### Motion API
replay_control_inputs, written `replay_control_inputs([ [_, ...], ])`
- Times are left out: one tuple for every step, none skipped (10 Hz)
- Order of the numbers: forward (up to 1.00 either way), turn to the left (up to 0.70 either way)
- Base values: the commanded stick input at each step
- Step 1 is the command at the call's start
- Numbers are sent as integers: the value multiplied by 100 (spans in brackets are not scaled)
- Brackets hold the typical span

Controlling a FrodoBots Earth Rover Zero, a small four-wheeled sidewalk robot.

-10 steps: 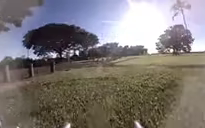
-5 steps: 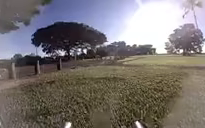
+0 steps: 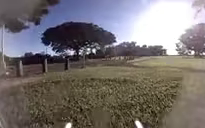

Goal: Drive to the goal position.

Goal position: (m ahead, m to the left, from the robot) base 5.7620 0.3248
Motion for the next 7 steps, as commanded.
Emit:
replay_control_inputs([
  [45, 0],
  [45, 0],
  [45, 0],
  [45, 0],
  [45, 0],
  [45, 0],
  [45, 0],
])
